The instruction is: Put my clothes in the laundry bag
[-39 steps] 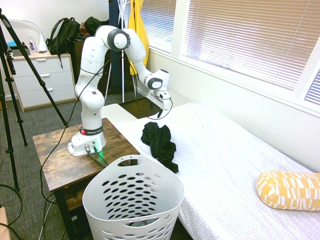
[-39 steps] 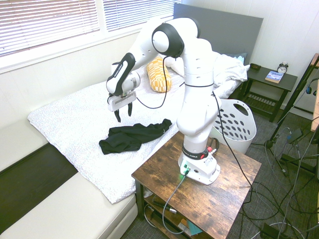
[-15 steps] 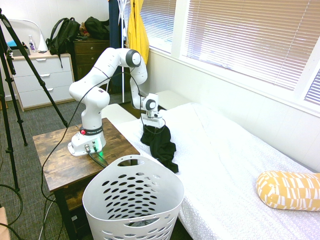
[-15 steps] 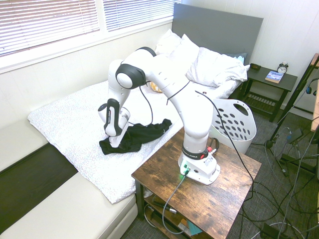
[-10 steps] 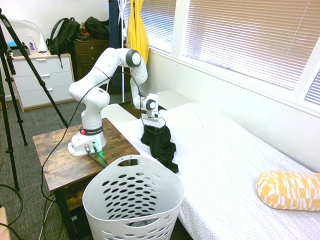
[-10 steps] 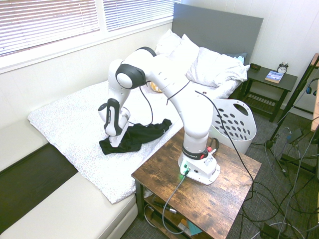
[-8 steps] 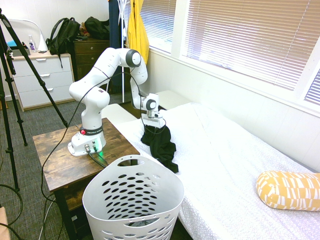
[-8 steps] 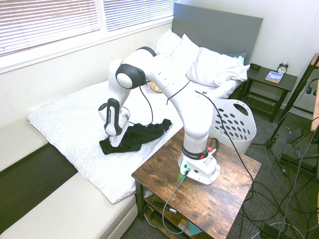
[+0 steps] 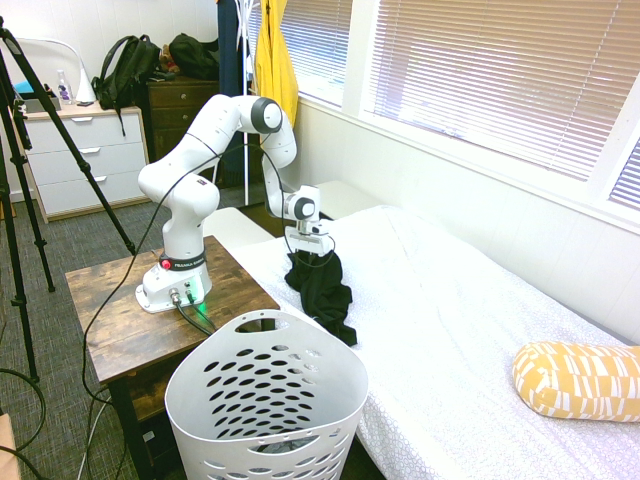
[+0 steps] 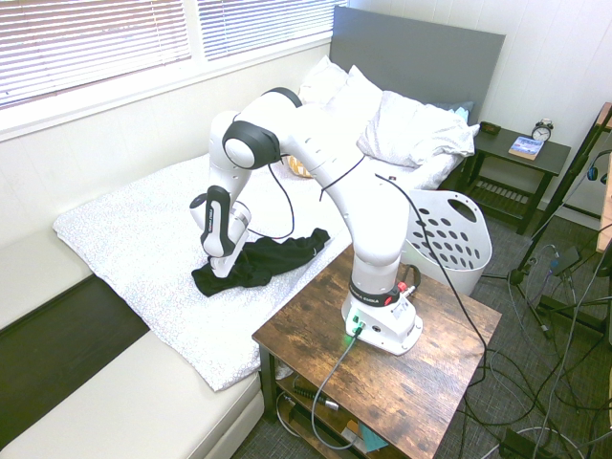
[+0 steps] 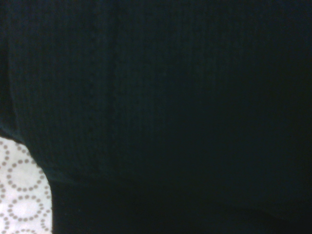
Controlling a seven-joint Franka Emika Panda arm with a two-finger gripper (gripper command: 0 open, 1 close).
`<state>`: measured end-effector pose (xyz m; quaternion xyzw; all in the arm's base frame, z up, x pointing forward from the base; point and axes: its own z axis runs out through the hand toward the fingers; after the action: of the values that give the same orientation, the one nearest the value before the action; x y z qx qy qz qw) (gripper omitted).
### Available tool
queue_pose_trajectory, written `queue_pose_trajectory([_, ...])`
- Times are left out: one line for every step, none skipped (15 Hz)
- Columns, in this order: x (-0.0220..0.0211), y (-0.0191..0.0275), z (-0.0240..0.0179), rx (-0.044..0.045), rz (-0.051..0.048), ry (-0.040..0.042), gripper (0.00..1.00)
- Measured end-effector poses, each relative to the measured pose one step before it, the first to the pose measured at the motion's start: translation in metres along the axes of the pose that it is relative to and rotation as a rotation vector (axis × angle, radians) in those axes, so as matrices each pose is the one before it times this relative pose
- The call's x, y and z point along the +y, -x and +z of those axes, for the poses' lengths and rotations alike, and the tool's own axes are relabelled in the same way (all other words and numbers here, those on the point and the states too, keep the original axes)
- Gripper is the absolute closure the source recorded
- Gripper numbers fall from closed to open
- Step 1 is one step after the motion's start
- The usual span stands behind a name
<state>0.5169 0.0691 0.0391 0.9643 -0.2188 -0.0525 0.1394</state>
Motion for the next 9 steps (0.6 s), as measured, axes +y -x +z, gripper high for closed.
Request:
queue_pose_trajectory([0.00100, -0.00161, -0.00214, 0.00128, 0.00568, -0.00369, 1.00])
queue_pose_trajectory([0.00180, -0.00205, -0.00166, -0.00046, 0.00853, -0.00409, 1.00])
queue_pose_trajectory([0.00241, -0.00231, -0.00114, -0.00134, 0.00921, -0.00354, 1.00])
queue_pose_trajectory([0.00324, -0.00292, -0.00127, -0.00134, 0.00938, -0.00262, 1.00])
queue_pose_trajectory([0.00313, -0.00243, -0.00163, -0.00226, 0.00854, -0.00215, 1.00])
queue_pose_trajectory([0.00313, -0.00162, -0.00199, -0.01197, 0.01855, -0.00592, 1.00])
queue_pose_trajectory([0.00310, -0.00169, -0.00267, -0.02443, 0.02570, -0.01109, 1.00])
queue_pose_trajectory([0.00482, -0.00398, -0.00607, -0.02700, 0.02546, -0.01713, 1.00])
queue_pose_trajectory([0.00660, -0.00724, -0.01011, -0.02034, 0.02659, -0.02136, 1.00])
